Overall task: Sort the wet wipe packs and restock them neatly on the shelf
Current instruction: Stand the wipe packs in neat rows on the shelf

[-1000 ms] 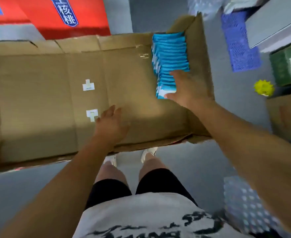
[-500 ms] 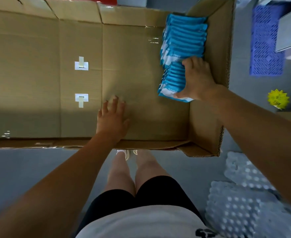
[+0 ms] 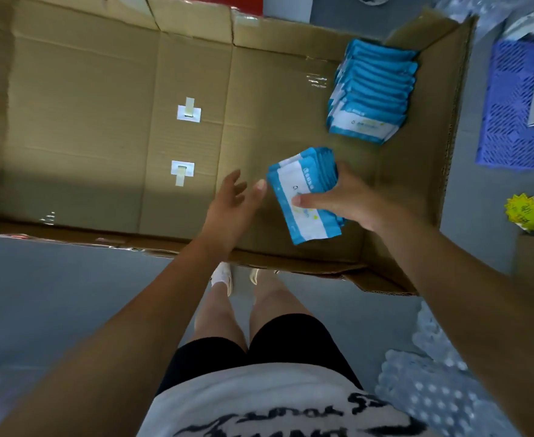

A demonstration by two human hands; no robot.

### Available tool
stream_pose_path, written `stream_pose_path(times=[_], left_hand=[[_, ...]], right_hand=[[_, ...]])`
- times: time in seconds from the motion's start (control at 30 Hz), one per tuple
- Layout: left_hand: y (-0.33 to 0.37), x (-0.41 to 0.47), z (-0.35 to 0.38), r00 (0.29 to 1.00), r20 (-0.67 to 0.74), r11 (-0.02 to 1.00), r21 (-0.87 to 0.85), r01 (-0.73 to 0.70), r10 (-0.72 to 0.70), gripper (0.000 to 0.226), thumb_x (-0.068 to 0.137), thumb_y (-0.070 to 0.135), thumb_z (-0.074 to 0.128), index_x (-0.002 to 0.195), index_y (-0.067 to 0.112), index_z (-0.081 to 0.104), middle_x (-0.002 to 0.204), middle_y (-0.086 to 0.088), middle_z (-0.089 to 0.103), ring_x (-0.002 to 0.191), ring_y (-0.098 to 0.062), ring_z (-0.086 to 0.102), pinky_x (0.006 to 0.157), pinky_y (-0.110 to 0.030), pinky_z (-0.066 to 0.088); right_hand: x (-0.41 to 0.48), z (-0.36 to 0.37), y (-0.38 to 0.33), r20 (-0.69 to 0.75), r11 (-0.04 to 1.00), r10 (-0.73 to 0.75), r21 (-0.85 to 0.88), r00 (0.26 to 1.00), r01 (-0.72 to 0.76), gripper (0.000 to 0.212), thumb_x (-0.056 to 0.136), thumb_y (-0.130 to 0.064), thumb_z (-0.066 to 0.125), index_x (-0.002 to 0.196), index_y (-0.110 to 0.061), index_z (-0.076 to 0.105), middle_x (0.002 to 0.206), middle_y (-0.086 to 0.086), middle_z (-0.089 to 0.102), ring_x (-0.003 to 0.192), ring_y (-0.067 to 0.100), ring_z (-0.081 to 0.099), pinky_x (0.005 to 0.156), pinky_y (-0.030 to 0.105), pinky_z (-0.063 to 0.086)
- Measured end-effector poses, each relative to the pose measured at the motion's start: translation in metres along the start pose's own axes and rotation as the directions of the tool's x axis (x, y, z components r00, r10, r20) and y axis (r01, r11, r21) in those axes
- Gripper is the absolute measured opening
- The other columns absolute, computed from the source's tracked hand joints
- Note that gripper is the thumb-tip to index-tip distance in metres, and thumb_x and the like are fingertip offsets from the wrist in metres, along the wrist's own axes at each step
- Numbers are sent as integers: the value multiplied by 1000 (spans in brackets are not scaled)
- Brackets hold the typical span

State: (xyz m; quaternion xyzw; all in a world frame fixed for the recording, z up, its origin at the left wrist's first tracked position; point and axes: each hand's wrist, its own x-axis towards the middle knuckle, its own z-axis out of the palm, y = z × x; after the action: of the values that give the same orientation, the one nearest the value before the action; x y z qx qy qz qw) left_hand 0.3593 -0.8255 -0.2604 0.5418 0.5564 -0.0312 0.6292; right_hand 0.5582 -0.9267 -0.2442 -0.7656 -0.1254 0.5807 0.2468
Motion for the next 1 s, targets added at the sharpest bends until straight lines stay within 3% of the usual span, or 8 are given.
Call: stream_pose_path(times=[0.17, 0.23, 0.3, 0.47, 0.57, 0.7, 0.83, 1.0], left_hand=[[16, -64, -59, 895, 444, 922, -361, 138, 39, 94, 80, 84, 56, 156, 33, 36, 147, 3, 60, 138, -20, 54, 119, -54, 34], [38, -83, -90, 906, 412, 911, -403, 91, 91, 101, 78, 86, 50, 154, 20, 43, 147, -11, 58, 137, -30, 55, 118, -55, 36], [50, -97, -129, 938, 338, 934, -355, 46, 82, 143, 45, 103, 56, 152, 8, 44, 148, -19, 56, 137, -36, 53, 119, -54, 37], [13, -129, -252, 943, 277, 898, -437, -48, 185, 75, 87, 63, 65, 147, 20, 49, 141, -9, 64, 130, -26, 62, 115, -49, 41], [6, -141, -334, 968, 153, 890, -441, -112, 198, 52, 94, 54, 64, 135, 22, 56, 134, -12, 68, 108, -15, 74, 93, -34, 57], [-19, -169, -431, 978, -26, 881, -431, -197, 206, 84, 74, 66, 72, 141, 20, 51, 124, -6, 74, 111, -24, 73, 100, -49, 55], [-37, -182, -505, 978, -166, 851, -487, -195, 129, 82, 69, 63, 74, 134, 17, 54, 114, -5, 77, 101, -23, 76, 95, -49, 59], [-43, -174, -575, 968, -215, 833, -507, -222, 128, 98, 60, 78, 73, 138, 22, 53, 119, -3, 76, 105, -25, 75, 98, -49, 57]], right_hand=[[-76, 72, -50, 206, 912, -130, 408, 970, 35, 59, 72, -33, 82, 125, -24, 59, 116, 2, 74, 107, 20, 71, 97, 44, 55], [-98, 104, -73, 246, 885, -175, 463, 953, 43, 59, 77, -37, 79, 130, -24, 56, 119, 2, 73, 110, 22, 70, 101, 46, 52], [-112, 139, -95, 263, 865, -237, 496, 935, 80, 63, 82, -41, 77, 137, -24, 53, 124, 2, 71, 114, 23, 68, 103, 48, 50], [-138, 243, -160, 306, 848, -329, 513, 893, 136, 69, 86, -51, 72, 143, -20, 49, 134, 5, 65, 124, 27, 62, 110, 50, 43], [-150, 320, -202, 318, 828, -386, 534, 866, 173, 66, 88, -53, 69, 143, -22, 49, 135, 5, 65, 125, 26, 61, 110, 49, 43], [-167, 423, -256, 307, 809, -460, 532, 833, 250, 44, 89, -45, 59, 127, -24, 63, 120, 1, 73, 112, 19, 69, 90, 37, 56], [-166, 498, -298, 318, 813, -494, 499, 809, 300, 32, 97, -41, 60, 124, -25, 68, 123, 4, 72, 116, 23, 67, 107, 47, 46], [-155, 551, -347, 173, 798, -535, 426, 827, 427, 39, 87, -41, 68, 120, -20, 64, 114, 4, 75, 106, 22, 72, 97, 46, 55]])
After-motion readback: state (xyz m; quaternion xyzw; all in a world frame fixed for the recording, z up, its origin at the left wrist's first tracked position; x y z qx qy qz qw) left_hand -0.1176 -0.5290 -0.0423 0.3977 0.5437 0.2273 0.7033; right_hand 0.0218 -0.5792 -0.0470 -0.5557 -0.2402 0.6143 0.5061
